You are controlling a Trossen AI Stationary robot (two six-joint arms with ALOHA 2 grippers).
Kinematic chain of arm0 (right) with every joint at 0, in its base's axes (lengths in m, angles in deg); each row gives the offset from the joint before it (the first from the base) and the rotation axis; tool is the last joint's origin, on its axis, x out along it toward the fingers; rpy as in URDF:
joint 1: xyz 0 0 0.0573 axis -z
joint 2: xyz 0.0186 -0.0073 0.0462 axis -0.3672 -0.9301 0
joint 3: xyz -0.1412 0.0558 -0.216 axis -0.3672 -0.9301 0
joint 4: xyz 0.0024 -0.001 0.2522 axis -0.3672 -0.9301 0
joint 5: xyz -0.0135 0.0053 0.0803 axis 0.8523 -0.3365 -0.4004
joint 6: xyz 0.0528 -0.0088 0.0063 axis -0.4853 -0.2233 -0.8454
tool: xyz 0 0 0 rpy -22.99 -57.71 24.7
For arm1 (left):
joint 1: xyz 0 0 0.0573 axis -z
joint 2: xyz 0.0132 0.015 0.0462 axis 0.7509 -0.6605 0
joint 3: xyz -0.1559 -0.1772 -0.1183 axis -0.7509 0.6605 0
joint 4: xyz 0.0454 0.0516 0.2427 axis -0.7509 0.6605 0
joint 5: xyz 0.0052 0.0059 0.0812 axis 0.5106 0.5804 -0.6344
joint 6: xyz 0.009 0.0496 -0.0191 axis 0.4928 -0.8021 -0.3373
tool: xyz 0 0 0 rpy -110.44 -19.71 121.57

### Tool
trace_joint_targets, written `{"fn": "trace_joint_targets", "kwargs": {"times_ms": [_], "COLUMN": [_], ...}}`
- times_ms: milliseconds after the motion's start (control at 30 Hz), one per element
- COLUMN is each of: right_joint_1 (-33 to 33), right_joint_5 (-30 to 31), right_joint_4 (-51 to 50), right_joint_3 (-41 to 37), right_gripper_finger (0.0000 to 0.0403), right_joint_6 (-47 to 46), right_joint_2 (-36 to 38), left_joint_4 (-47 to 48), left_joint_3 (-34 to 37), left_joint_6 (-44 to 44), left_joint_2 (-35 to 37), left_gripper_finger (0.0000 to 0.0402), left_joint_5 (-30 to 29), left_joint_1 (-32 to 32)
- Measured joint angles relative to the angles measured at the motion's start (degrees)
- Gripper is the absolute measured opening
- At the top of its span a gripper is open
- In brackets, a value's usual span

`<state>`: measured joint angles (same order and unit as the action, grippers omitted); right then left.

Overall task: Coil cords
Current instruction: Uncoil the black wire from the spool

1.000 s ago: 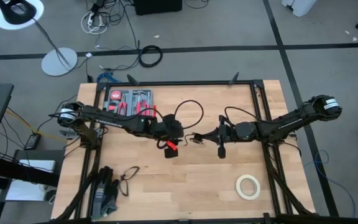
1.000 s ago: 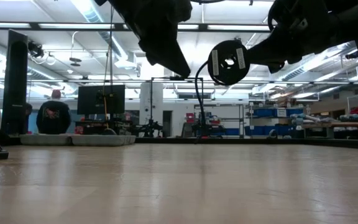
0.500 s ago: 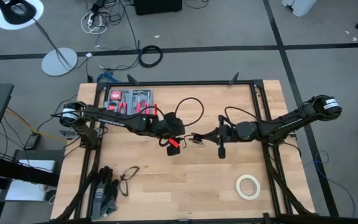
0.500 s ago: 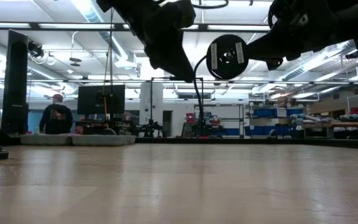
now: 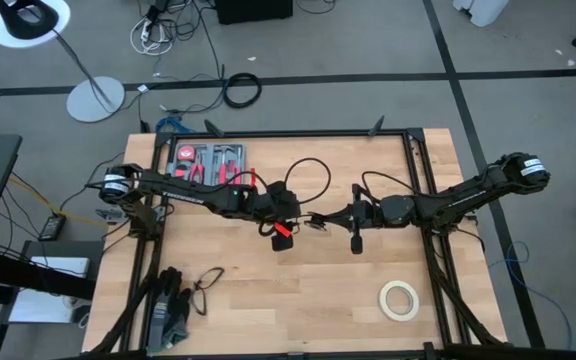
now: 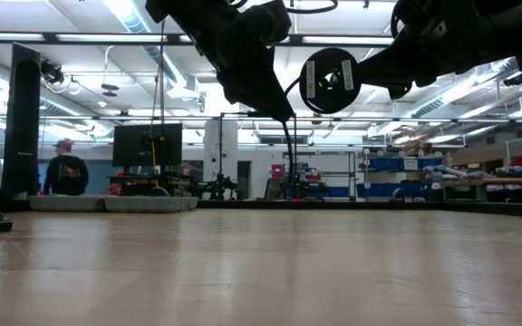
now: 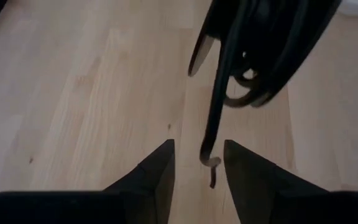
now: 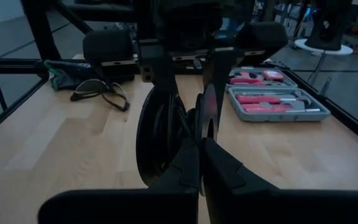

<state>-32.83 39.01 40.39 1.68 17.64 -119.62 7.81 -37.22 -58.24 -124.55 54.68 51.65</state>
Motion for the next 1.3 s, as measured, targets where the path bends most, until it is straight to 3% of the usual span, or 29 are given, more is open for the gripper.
{"fn": "trace_joint_targets", "kwargs": {"times_ms": [133,200,433,733,933,1300], "right_joint_1": [0.00,0.00,0.02,0.00,0.08,1.31], "right_joint_5": [0.06,0.14,2.01,2.88,6.36,9.58], "right_joint_4": [-0.38,-0.67,-2.34,-2.54,-2.62,-0.80], "right_joint_3": [0.00,0.00,0.00,0.00,0.00,0.00], "right_gripper_finger": [0.0001,0.0001,0.0001,0.0001,0.0000,0.0000], "right_joint_6": [0.00,0.00,-0.02,-0.29,-1.09,-2.55], "right_joint_2": [0.00,0.00,-0.04,-0.04,-0.04,-0.04], "left_joint_4": [0.47,0.70,4.37,12.98,12.35,8.06], "left_joint_3": [0.00,0.00,-1.24,-12.67,-13.94,-13.92], "left_joint_6": [-1.94,-2.67,-3.09,-5.89,-3.70,-1.27], "left_joint_2": [0.00,0.00,0.30,0.55,0.52,0.25], "left_gripper_finger": [0.0035,0.0014,0.0004,0.0001,0.0001,0.0002], "left_joint_5": [-0.81,-1.07,-1.16,-2.57,0.98,0.57], "left_joint_1": [0.00,0.00,0.00,0.04,0.84,2.77]}}
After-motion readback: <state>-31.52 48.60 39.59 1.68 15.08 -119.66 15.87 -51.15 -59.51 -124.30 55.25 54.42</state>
